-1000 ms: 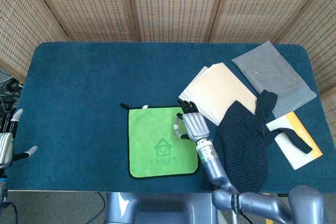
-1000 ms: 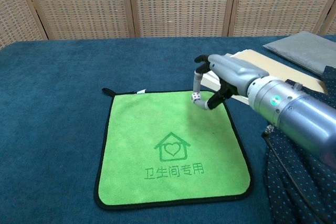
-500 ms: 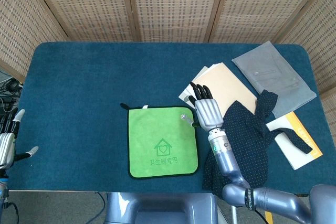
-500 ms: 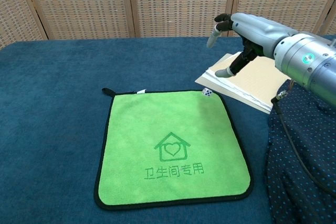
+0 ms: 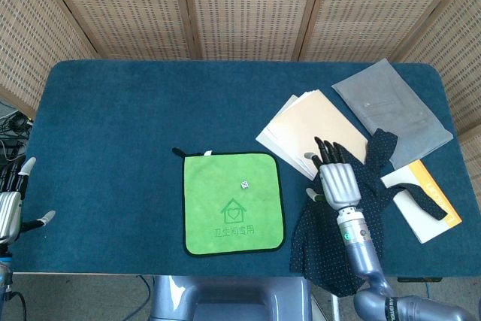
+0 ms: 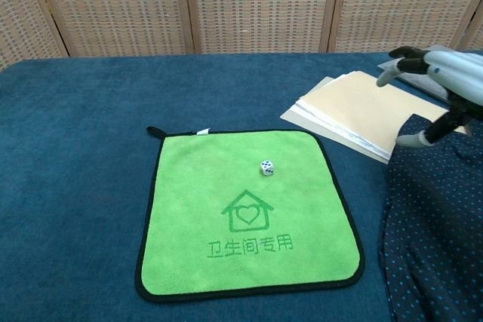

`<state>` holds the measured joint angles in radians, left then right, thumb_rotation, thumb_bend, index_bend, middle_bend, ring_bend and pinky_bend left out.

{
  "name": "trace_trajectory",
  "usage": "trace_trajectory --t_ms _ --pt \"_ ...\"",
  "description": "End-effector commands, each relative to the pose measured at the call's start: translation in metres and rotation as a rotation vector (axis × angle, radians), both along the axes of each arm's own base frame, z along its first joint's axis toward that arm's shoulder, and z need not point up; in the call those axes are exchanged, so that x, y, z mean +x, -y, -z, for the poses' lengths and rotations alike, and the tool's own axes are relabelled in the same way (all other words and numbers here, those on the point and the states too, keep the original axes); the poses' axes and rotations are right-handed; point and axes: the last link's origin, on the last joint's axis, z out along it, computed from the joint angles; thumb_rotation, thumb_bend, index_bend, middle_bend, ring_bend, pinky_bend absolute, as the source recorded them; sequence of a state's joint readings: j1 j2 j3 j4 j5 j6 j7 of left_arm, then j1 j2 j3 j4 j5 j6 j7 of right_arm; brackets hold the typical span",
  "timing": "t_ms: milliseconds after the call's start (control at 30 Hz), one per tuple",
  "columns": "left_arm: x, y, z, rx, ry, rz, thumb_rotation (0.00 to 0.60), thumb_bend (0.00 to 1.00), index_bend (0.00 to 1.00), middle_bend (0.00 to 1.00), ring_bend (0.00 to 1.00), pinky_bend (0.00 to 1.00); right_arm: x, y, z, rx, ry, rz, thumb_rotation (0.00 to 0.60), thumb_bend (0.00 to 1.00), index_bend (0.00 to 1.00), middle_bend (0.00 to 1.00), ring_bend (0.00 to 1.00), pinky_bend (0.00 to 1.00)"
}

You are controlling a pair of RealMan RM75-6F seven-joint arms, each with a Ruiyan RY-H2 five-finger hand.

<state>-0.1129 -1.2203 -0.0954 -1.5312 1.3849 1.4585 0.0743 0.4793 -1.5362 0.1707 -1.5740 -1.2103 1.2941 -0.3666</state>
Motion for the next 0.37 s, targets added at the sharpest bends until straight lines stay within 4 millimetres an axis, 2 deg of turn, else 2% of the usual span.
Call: trace_trajectory --t_ms 33,233,367 --pt "0.001 0.001 0.0 0.001 -0.005 0.005 0.6 0.0 0.0 0.0 0.0 0.0 -0.038 -0.027 -0.028 -0.052 -0.028 -0.001 0.6 0.36 0.2 0.0 0.0 0.0" --pt "0.004 0.003 0.0 0.007 -0.017 0.018 0.6 0.0 0.0 0.0 0.0 0.0 -0.068 -0.057 -0.055 -0.109 -0.041 -0.01 0.6 0.32 0.06 0.0 0.0 0.0" --pt "0.007 0.005 0.002 0.007 -0.027 0.025 0.6 0.0 0.0 0.0 0.0 0.0 -0.083 -0.07 -0.067 -0.143 -0.068 -0.009 0.6 0.32 0.05 0.0 0.0 0.0"
